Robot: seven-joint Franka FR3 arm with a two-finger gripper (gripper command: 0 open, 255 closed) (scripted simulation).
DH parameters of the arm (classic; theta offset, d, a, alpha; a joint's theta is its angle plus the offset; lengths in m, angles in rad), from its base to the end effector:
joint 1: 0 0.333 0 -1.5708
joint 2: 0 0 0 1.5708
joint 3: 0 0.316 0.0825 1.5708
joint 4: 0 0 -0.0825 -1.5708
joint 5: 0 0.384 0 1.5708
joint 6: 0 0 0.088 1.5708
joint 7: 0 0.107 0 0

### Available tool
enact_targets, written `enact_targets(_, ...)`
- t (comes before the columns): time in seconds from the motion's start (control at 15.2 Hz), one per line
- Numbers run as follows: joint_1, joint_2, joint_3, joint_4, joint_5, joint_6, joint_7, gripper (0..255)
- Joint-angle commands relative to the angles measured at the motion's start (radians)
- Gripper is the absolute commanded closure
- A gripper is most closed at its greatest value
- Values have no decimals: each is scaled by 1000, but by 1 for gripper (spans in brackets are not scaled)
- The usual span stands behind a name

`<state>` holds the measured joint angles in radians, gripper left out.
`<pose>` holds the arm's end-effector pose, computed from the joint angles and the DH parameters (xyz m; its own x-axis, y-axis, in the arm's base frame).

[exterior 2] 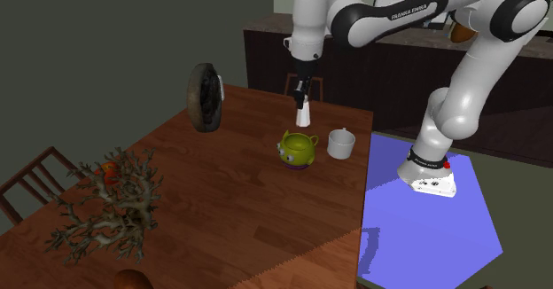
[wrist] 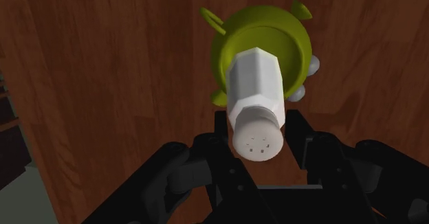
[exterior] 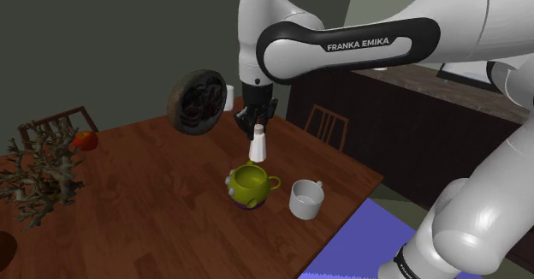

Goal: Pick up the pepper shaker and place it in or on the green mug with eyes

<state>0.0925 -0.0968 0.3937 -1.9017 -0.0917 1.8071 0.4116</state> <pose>0.4726 0.2487 0.5364 0.9943 0.0969 0.0440 0.0912 -0.9888 0.1180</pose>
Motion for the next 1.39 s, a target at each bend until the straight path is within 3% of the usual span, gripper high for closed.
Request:
enact_targets(0.0,1,-1,1,-29,0,28,4,255)
enact_targets(0.86,2,32,5,-171,-20,198,33,255)
enact_targets(1.32,2,32,5,-171,-20,198,33,255)
